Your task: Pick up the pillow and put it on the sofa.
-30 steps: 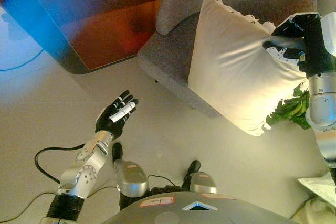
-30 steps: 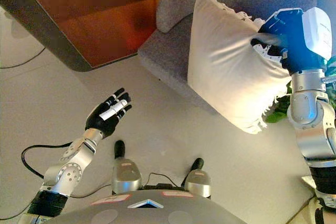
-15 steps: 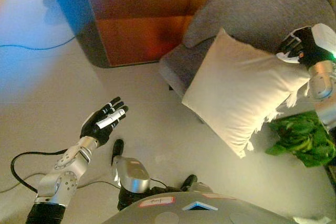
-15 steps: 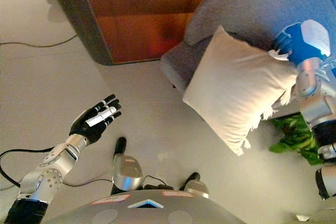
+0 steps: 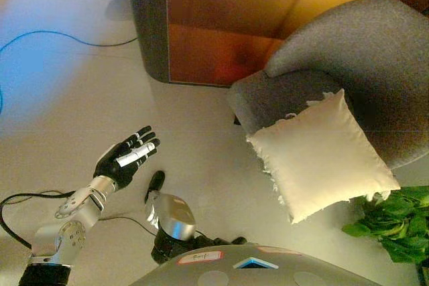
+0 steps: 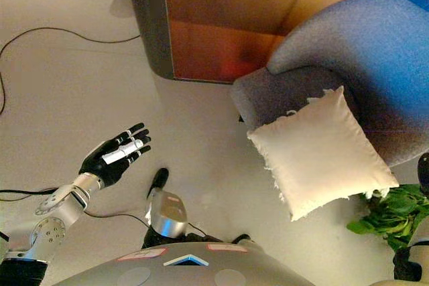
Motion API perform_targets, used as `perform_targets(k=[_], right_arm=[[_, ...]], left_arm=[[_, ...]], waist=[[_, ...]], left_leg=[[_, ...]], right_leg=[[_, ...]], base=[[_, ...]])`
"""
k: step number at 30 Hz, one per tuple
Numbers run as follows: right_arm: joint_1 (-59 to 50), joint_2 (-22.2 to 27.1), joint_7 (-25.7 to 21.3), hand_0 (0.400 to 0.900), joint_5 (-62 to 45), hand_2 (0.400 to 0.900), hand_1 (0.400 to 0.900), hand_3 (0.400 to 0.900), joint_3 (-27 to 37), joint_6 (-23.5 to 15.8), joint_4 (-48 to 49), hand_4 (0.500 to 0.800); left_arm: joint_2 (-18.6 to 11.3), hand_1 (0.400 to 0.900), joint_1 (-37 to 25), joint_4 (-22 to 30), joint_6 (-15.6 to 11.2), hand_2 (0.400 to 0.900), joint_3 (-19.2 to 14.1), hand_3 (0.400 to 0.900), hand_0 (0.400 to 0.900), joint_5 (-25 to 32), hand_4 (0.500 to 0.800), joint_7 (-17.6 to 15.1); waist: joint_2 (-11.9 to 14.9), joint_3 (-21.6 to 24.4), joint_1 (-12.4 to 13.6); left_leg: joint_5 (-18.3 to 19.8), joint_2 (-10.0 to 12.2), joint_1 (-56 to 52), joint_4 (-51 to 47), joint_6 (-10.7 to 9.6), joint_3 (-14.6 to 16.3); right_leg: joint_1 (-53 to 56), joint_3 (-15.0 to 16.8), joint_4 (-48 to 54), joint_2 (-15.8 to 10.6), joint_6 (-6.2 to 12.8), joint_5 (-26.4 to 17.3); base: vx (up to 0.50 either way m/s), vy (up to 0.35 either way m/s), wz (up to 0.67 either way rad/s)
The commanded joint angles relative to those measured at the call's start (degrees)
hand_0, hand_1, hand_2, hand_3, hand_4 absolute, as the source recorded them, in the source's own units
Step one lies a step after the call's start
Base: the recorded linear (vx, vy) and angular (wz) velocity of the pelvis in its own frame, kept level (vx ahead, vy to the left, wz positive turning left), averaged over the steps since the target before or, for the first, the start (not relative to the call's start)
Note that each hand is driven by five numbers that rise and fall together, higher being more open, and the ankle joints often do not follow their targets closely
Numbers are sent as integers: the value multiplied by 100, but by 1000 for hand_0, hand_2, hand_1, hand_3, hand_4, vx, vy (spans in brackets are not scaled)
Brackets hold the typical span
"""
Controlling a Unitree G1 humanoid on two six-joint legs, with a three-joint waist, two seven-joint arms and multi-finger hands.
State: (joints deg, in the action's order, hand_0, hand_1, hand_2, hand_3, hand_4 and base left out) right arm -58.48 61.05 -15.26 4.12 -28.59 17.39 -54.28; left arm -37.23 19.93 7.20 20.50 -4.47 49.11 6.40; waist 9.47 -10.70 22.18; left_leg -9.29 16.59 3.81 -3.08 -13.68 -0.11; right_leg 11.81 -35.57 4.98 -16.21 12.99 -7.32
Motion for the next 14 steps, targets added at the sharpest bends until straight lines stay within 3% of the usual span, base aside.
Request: perform_targets(k=[1, 6, 8, 9, 11, 14], right_arm=[[-524, 463, -975, 900, -354, 900, 900, 900, 25, -289, 731, 800], [508, 70, -1041, 900, -859, 900, 900, 900, 998, -617, 2041, 800], [1365, -344, -1019, 900, -1027, 900, 900, 900, 1527, -822, 3113, 800], [1542, -408, -1053, 900, -1011, 900, 900, 900, 1638, -874, 3270, 800], [2377, -830, -1082, 900, -880, 900, 900, 900, 2070, -1074, 4299, 800], [3635, -1191, -875, 900, -1067, 900, 900, 900, 2596, -1333, 5571, 800]], left_arm=[[-170, 900, -284, 873, -400, 900, 206, 900, 900, 49, 800, 283], [-159, 900, -402, 785, -615, 900, 409, 900, 900, 183, 800, 201], [-49, 900, -515, 700, -863, 900, 597, 900, 900, 256, 800, 69], [-51, 900, -539, 679, -907, 900, 646, 900, 900, 266, 800, 54], [59, 900, -666, 571, -1201, 900, 822, 900, 900, 150, 800, -46], [188, 900, -891, 463, -1433, 900, 968, 900, 900, -24, 800, -188]], waist=[[-5, 353, 69], [-88, 387, -203], [-185, 397, -470], [-182, 402, -481], [-238, 409, -776], [-294, 413, -1169]], left_leg=[[570, 23, -725, -120, 404, 374], [663, 0, -858, -99, 477, 482], [726, -16, -966, -71, 532, 609], [732, -16, -982, -69, 540, 632], [793, -19, -1067, -31, 594, 795], [867, -23, -1136, 35, 645, 999]], right_leg=[[-187, 12, -91, -466, 201, -424], [-216, 156, -133, -522, 201, -438], [-309, 329, -212, -590, 201, -451], [-325, 359, -224, -599, 201, -456], [-440, 521, -338, -658, 201, -547], [-634, 796, -475, -689, 201, -680]], base=[[-41, 71, -12], [-46, 77, -25], [-115, 118, -45], [-126, 92, -44], [-129, 62, -42], [-131, 24, -38]])
